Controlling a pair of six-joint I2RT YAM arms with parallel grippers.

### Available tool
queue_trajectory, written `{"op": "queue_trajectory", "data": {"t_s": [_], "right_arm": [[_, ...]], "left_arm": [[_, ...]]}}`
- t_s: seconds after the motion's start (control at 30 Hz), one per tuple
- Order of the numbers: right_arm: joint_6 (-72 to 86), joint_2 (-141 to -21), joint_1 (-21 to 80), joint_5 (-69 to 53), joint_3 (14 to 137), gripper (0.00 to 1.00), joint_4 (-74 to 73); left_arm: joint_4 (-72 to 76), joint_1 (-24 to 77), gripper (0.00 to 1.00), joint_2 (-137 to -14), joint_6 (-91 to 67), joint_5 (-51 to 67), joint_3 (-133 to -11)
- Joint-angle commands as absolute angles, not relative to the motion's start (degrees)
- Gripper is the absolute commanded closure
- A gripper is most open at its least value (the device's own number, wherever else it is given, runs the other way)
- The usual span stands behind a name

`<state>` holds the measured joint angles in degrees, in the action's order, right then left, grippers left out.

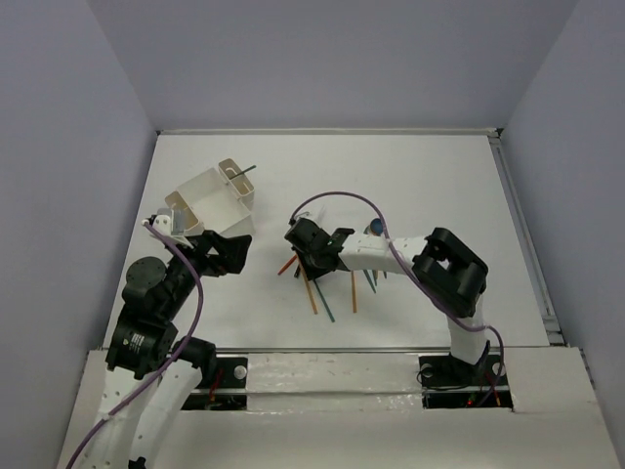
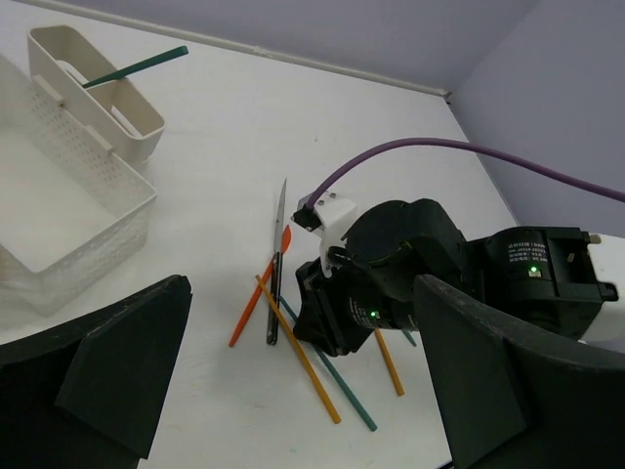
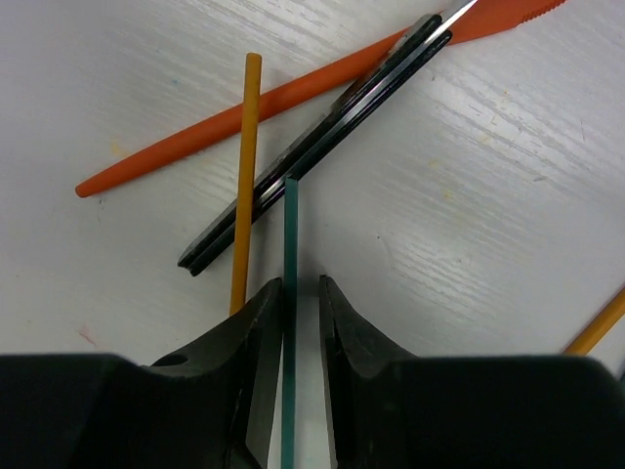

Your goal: Sort the eating utensils into containers

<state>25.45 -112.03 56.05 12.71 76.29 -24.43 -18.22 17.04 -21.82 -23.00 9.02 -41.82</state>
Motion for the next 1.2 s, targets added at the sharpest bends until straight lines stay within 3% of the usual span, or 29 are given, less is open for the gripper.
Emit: {"op": "queue_trajectory", "data": {"t_s": [0.0, 0.03, 0.17, 0.43, 0.53, 0.63, 0.83, 1.17], "right_arm": [[24.96, -113.99, 55.9, 13.54, 79.89, 0.74, -23.55], [24.87, -114.08, 55.9, 13.88, 80.24, 0.83, -23.64], [24.87, -112.68, 55.9, 14.94, 80.16, 1.0, -23.46], [19.35, -101.43, 55.38, 20.21, 86.38, 1.0, -24.71], [15.74, -100.11, 55.37, 19.08, 91.05, 1.0, -16.9], [13.54, -101.16, 54.23, 17.58, 92.98, 1.0, 0.28], [10.91, -110.45, 52.12, 15.56, 102.29, 1.0, 18.61], [10.29, -131.97, 48.34, 16.08, 122.85, 1.0, 41.03]], "left_arm": [[-15.12, 17.14, 0.01, -21.88, -22.59, 9.93, -43.42], [-14.86, 17.14, 0.01, -21.88, -22.67, 10.02, -43.07], [-14.68, 17.14, 0.01, -22.06, -22.5, 9.85, -43.15], [-13.54, 17.14, 0.01, -23.2, -22.85, 8.44, -44.56], [-12.31, 17.14, 0.01, -23.99, -23.47, 7.13, -46.4], [-11.34, 17.14, 0.01, -24.17, -23.82, 5.02, -49.82], [-9.68, 17.14, 0.01, -23.64, -23.82, 1.67, -52.91], [-3.7, 19.24, 0.01, -23.21, -22.59, -3.6, -45.63]]}}
